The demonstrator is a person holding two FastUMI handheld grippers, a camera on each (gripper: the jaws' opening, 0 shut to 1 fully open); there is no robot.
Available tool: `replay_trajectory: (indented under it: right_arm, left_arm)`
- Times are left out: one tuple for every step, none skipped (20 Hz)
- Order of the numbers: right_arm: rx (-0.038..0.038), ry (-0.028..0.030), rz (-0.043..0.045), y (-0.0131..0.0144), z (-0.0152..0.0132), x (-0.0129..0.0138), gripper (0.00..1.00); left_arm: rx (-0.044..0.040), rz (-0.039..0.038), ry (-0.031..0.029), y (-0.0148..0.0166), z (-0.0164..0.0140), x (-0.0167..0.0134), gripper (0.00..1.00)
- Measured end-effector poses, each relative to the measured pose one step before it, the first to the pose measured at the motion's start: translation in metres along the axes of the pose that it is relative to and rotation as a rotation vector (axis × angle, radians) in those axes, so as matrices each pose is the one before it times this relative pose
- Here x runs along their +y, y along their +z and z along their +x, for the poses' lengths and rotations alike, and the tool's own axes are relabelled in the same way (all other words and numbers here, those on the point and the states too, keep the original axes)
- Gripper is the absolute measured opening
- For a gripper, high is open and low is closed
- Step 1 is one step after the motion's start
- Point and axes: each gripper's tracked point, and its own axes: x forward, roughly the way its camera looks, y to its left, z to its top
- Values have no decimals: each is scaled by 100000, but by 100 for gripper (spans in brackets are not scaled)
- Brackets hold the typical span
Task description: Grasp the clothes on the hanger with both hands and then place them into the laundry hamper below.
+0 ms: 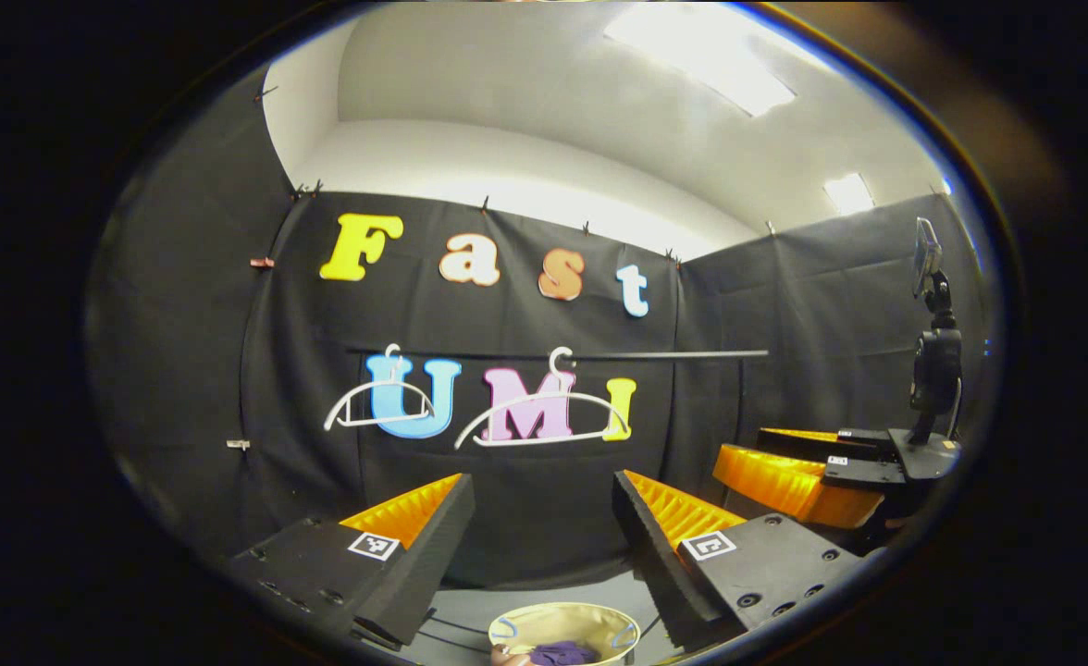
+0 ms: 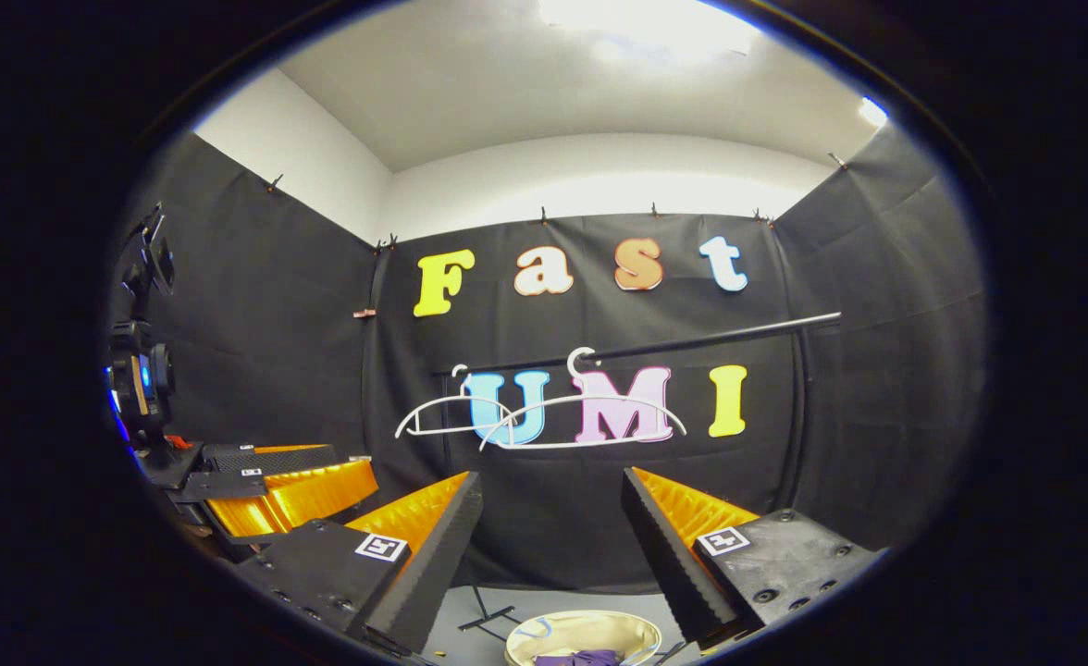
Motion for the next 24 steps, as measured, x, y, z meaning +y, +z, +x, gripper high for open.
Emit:
replay_trajectory:
  right_arm:
    - [-2138, -623, 203, 1034, -887, 143, 96]
    - [-2752, -239, 188, 1001, -753, -10, 100]
    - [-3069, -212, -133, 1111, -519, -93, 97]
    - [-2908, -764, -503, 769, -180, -358, 97]
    - [-1550, -1298, -507, 601, 6, -498, 100]
    - [-269, -971, 271, -37, 190, -448, 97]
    - [833, -137, 1148, -156, 44, -263, 100]
    - [339, 393, 1002, -52, 38, -87, 97]
    - [-1005, 240, 537, 348, -168, -442, 100]
    - [-360, 121, 794, 519, 54, -688, 92]
    - [-548, 275, 981, 358, -95, -693, 97]
    - [-489, -162, 659, 389, -88, -985, 97]
    - [-292, -565, -185, 381, -12, -960, 97]
    - [340, -1280, -1222, 65, 24, -1187, 97]
    - [929, -815, -1434, -321, 61, -859, 97]
    - [2186, -319, -801, -541, 26, -629, 97]
    - [1925, 404, 627, -457, 134, -198, 97]
    - [1102, 787, 1015, -199, -17, -60, 97]
    - [369, 645, 648, 87, 117, -96, 97]
    - [-240, 806, -168, 160, 133, -309, 97]
    - [-410, 1094, -753, 262, -29, 4, 100]
    - [-647, 1116, -1328, 138, -101, 30, 97]
    - [-1028, 848, -1533, 347, -39, -62, 97]
    - [-652, 1103, -605, 267, -101, 52, 97]
  left_arm:
    - [-3706, -727, 667, 1285, -697, 58, 95]
    - [-2850, -707, 370, 1202, -571, -187, 95]
    - [-1887, -698, -11, 641, -525, -187, 96]
    - [-1168, -390, 17, 566, -216, -34, 97]
    - [-844, 15, 870, 76, 7, 134, 95]
    - [-372, 417, 999, 12, 91, 84, 95]
    - [27, 296, 938, -47, 322, -139, 95]
    - [461, -302, 644, -12, 219, -211, 97]
    - [835, -1032, 587, -40, 328, -413, 97]
    - [1236, -1252, 497, -69, 262, -536, 95]
    - [96, -743, 284, -1, 455, -590, 92]
    - [-2001, -56, 1196, 432, 263, -509, 95]
    - [-929, 164, 1228, 190, 204, -501, 95]
    - [476, -128, 644, -272, 21, -532, 98]
    - [705, -203, -235, -438, 71, -722, 95]
    - [850, 115, 187, -179, 60, -569, 95]
    - [589, 459, 880, -260, 124, -159, 95]
    - [124, 297, 709, -168, -45, -273, 95]
    - [-23, -90, 286, -83, 7, -490, 95]
    - [-339, -152, -11, 50, -47, -416, 95]
    - [-316, -31, 97, 65, 10, -312, 95]
    - [-291, 168, 299, 146, 54, -156, 95]
    - [-155, 69, 408, -3, 39, -174, 95]
    - [-49, -236, 349, 43, -14, -240, 95]
